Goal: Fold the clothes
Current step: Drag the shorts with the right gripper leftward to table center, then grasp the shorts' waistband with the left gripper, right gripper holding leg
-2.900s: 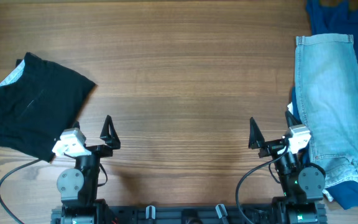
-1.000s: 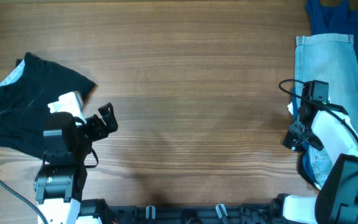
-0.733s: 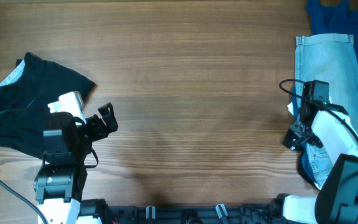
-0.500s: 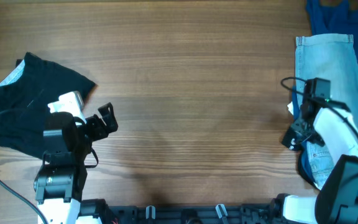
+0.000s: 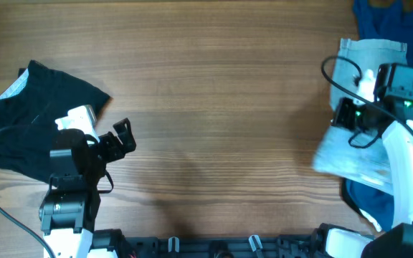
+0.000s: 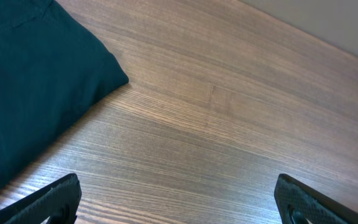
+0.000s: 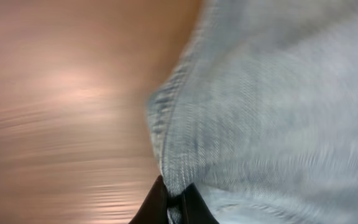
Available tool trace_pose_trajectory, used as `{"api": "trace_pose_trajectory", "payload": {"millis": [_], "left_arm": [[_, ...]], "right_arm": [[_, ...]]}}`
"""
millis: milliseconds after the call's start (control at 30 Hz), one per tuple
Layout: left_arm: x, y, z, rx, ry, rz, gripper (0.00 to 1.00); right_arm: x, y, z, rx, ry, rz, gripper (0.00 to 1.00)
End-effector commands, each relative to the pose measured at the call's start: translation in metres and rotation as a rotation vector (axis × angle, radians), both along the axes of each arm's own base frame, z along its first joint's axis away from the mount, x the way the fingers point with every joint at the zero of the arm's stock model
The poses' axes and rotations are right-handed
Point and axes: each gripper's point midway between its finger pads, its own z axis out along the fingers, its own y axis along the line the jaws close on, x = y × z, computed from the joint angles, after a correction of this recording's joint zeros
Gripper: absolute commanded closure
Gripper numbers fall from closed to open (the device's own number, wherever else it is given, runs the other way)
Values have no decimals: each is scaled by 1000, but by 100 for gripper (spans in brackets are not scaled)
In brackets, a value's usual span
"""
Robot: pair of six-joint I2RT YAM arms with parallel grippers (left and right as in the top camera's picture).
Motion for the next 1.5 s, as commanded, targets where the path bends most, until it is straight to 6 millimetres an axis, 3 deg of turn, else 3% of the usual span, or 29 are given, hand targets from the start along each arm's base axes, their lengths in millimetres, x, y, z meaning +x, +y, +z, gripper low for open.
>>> {"api": "trace_pose_trajectory", "payload": {"millis": [0, 67, 200, 267, 333, 367, 433, 500, 533, 600, 667, 733, 833, 1000, 1100, 1200, 1333, 1467], "left_arm": [[3, -4, 11, -7, -26, -18, 0], [3, -4, 11, -7, -26, -18, 0], [3, -4, 11, -6, -27, -18, 0], [3, -4, 11, -6, -26, -18, 0], [3, -4, 11, -6, -27, -18, 0], [3, -4, 11, -6, -27, -18, 0], [4, -4, 12, -7, -31, -18, 0], [4, -4, 12, -7, -30, -18, 0], [3, -5, 11, -11, -30, -24, 0], [3, -12, 12, -35, -31, -58, 0], [3, -21, 11, -87, -22, -82, 0], [3, -30, 7, -208, 7, -65, 0], [6, -48, -1, -346, 67, -97, 0], [23, -85, -30, -440, 181, -171, 0], [38, -124, -52, -428, 213, -285, 0], [53, -151, -77, -435, 231, -328, 0], [72, -171, -119, -441, 250, -325, 0], [85, -184, -146, -435, 223, -347, 2]], "right_arm": [[27, 74, 74, 212, -276, 273, 96], [26, 89, 60, 195, -215, 290, 96], [13, 144, 31, 212, -74, 369, 96], [17, 187, 33, 262, -89, 398, 96], [32, 226, 51, 325, -193, 420, 94], [41, 249, 65, 368, -269, 441, 79], [58, 284, 85, 397, -405, 435, 64], [66, 296, 79, 373, -429, 402, 0], [64, 292, 65, 337, -386, 387, 0], [61, 263, 38, 206, -295, 300, 0], [54, 210, 8, 14, -181, 169, 0], [44, 166, -8, -103, -84, 70, 0], [29, 111, -21, -150, 51, -84, 1], [12, 54, -30, -107, 185, -236, 0], [4, 34, -33, -117, 227, -272, 0], [-4, 28, -34, -124, 257, -277, 0], [-10, 28, -35, -133, 283, -259, 0], [-14, 30, -36, -124, 300, -254, 0]]}}
